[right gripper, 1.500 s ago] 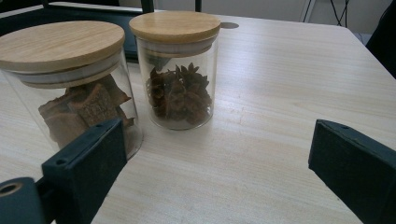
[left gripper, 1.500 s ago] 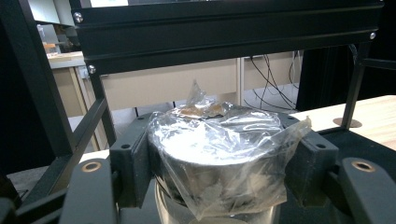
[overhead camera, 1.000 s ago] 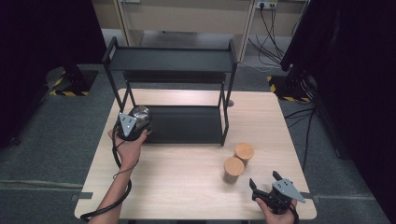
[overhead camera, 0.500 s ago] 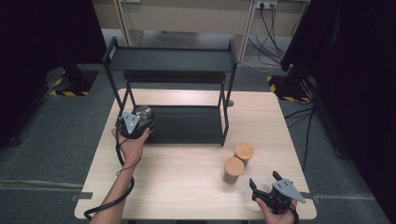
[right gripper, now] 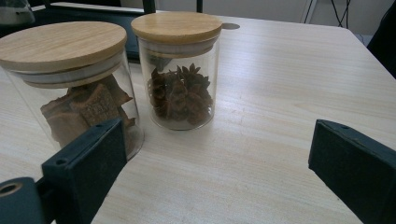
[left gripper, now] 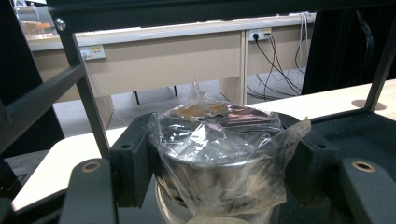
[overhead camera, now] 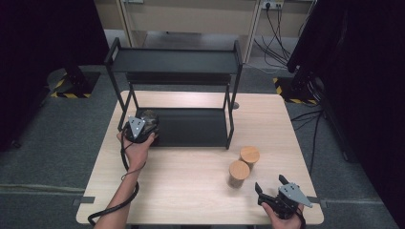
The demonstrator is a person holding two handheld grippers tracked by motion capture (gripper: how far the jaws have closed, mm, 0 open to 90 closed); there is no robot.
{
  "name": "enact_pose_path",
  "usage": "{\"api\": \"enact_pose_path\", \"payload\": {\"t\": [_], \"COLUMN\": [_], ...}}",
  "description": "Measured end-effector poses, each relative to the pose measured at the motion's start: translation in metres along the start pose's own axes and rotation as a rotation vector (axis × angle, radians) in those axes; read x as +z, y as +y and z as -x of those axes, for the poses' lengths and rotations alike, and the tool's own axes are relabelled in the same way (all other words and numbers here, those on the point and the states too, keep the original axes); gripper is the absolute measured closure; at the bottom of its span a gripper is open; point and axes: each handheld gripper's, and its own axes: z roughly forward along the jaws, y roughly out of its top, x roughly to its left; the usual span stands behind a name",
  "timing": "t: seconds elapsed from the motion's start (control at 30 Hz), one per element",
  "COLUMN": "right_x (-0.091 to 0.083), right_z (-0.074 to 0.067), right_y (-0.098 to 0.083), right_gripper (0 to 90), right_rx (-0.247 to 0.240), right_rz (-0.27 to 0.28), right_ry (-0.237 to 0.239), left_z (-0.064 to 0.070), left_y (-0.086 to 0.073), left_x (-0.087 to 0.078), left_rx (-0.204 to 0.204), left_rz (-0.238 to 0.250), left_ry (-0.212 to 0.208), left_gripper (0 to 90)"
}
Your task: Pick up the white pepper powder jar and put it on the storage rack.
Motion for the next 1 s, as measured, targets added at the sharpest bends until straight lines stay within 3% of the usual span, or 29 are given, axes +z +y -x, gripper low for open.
{"api": "enact_pose_path", "payload": {"t": [1.0], "right_x": [0.0002], "right_z": [-0.0008], "right_y": [0.0000], "right_gripper": [4.7], "right_rx": [-0.011], "right_rz": [0.000], "right_ry": [0.002], "left_z": [-0.0059], "left_y": [-0.0071], "left_x": [0.0001], "left_rx": [-0.040], "left_rz": [0.000], "left_ry": [-0.013], "left_gripper": [33.6]}}
